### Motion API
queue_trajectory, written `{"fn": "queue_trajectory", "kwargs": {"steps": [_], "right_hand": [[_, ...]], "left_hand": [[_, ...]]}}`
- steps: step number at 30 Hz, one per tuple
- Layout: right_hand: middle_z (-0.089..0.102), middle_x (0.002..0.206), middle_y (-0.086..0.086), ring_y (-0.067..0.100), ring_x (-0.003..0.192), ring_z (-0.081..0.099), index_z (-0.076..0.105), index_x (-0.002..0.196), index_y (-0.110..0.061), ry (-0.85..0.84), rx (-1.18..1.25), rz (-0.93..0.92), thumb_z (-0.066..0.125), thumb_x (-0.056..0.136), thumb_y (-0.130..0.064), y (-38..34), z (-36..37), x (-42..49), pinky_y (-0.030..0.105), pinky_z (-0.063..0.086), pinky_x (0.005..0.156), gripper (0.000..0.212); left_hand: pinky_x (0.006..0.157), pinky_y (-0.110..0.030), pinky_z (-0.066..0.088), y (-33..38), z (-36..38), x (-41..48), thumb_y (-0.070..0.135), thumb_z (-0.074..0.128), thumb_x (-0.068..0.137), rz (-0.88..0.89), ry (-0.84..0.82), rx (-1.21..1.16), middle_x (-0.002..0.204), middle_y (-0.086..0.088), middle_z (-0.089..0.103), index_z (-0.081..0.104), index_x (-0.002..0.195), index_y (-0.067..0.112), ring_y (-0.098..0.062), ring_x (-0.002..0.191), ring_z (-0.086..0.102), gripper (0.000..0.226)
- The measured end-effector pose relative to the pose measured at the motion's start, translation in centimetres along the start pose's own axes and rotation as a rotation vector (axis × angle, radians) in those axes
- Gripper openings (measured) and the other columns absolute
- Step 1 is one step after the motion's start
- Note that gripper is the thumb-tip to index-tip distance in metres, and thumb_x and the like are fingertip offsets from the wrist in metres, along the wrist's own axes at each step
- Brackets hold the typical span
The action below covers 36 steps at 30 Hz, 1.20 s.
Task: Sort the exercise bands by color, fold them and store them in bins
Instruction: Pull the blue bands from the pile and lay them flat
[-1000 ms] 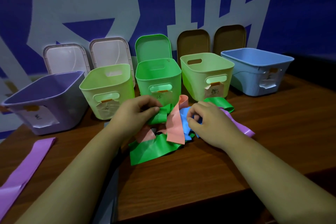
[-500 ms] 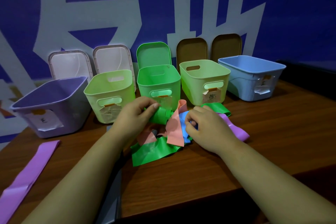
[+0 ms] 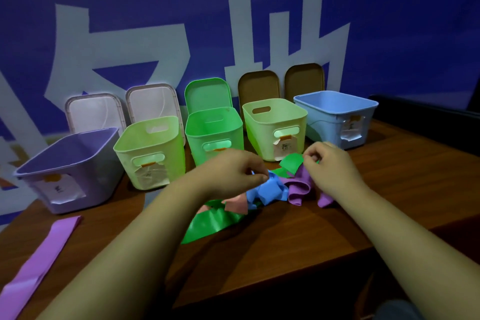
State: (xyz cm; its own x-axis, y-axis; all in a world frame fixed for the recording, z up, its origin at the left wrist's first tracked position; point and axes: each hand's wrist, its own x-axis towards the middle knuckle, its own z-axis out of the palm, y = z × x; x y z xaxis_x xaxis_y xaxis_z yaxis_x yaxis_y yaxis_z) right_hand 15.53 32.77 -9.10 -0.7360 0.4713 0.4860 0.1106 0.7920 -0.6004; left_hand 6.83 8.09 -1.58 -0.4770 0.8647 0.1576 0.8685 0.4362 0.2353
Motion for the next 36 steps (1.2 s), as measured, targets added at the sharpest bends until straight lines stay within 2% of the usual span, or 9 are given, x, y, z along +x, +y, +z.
{"fn": "queue_trajectory", "kwargs": {"steps": [6,11,13,17,23,27,30,33,36], "right_hand": [[0.053,0.107,-0.006,0.010,0.092,0.058,0.068,0.107,-0.023,0.022,0.095,0.082,0.066,0.097,-0.013,2.5,-0.1,-1.8,0.019,0.043,0.070,0.015],[0.054,0.121,0.003,0.017,0.101,0.059,0.067,0.127,-0.017,0.079,0.160,0.250,0.071,0.094,-0.015,3.4,0.0,-1.7,0.033,0.051,0.083,0.033],[0.053,0.121,0.001,0.015,0.102,0.059,0.069,0.124,-0.016,0.063,0.150,0.232,0.070,0.095,-0.015,3.4,0.0,-1.8,0.030,0.049,0.083,0.029],[0.058,0.117,-0.001,0.024,0.113,0.053,0.069,0.119,-0.021,0.153,-0.036,0.201,0.066,0.094,-0.020,3.6,-0.1,-2.1,0.039,0.050,0.093,0.025],[0.064,0.130,0.002,0.030,0.125,0.053,0.063,0.131,-0.022,-0.053,-0.209,0.350,0.061,0.096,-0.043,3.2,-0.3,-2.1,0.043,0.046,0.104,0.040],[0.070,0.119,-0.005,0.019,0.109,0.065,0.069,0.122,-0.025,-0.082,-0.012,0.259,0.065,0.097,-0.030,3.1,-0.3,-2.3,0.039,0.055,0.093,0.026],[0.069,0.112,-0.009,0.008,0.101,0.065,0.072,0.121,-0.025,-0.053,0.227,0.223,0.067,0.101,-0.027,2.6,-0.6,-2.5,0.025,0.052,0.077,0.021],[0.072,0.099,-0.011,0.004,0.091,0.066,0.073,0.109,-0.029,-0.044,0.360,0.194,0.064,0.104,-0.032,1.6,-0.8,-2.4,0.025,0.048,0.068,0.010],[0.070,0.081,-0.006,0.006,0.071,0.061,0.070,0.091,-0.024,-0.083,0.385,0.118,0.060,0.107,-0.037,0.0,-0.7,-2.1,0.027,0.043,0.060,0.023]], "left_hand": [[0.097,-0.035,0.052,3.3,4.5,6.1,0.028,0.067,0.100,-0.154,0.117,-0.068,0.133,-0.007,0.067,0.064,0.136,0.016,-0.026,0.118,0.064,0.038],[0.113,-0.048,0.046,4.2,8.3,9.2,0.034,0.067,0.097,-0.223,0.098,-0.054,0.159,-0.004,0.050,0.042,0.157,0.031,-0.029,0.139,0.054,0.066],[0.108,-0.054,0.048,4.7,9.1,9.7,0.037,0.066,0.094,-0.236,0.072,-0.013,0.155,0.000,0.054,0.038,0.156,0.042,-0.029,0.136,0.056,0.068],[0.105,-0.050,0.051,4.1,9.2,10.5,0.040,0.071,0.089,-0.268,-0.063,-0.015,0.139,0.005,0.067,0.045,0.154,0.039,-0.025,0.126,0.063,0.070],[0.103,-0.048,0.053,3.8,8.8,10.6,0.029,0.074,0.091,-0.246,-0.074,-0.071,0.130,0.007,0.071,0.062,0.141,0.035,-0.021,0.118,0.066,0.053],[0.098,-0.048,0.055,4.2,9.2,10.4,0.027,0.070,0.092,-0.255,0.037,-0.065,0.120,0.004,0.074,0.069,0.129,0.033,-0.025,0.110,0.067,0.037],[0.083,-0.040,0.058,3.9,8.4,10.1,0.029,0.068,0.095,-0.235,0.193,-0.131,0.102,-0.001,0.074,0.075,0.106,0.030,-0.025,0.094,0.067,0.013],[0.067,-0.028,0.046,3.4,6.4,9.4,0.029,0.071,0.097,-0.238,0.316,-0.225,0.098,0.002,0.071,0.078,0.111,0.027,-0.018,0.087,0.065,0.016],[0.071,-0.032,0.053,3.0,4.0,8.0,0.031,0.075,0.095,-0.229,0.379,-0.294,0.093,0.003,0.071,0.078,0.107,0.024,-0.020,0.087,0.067,0.014]]}}
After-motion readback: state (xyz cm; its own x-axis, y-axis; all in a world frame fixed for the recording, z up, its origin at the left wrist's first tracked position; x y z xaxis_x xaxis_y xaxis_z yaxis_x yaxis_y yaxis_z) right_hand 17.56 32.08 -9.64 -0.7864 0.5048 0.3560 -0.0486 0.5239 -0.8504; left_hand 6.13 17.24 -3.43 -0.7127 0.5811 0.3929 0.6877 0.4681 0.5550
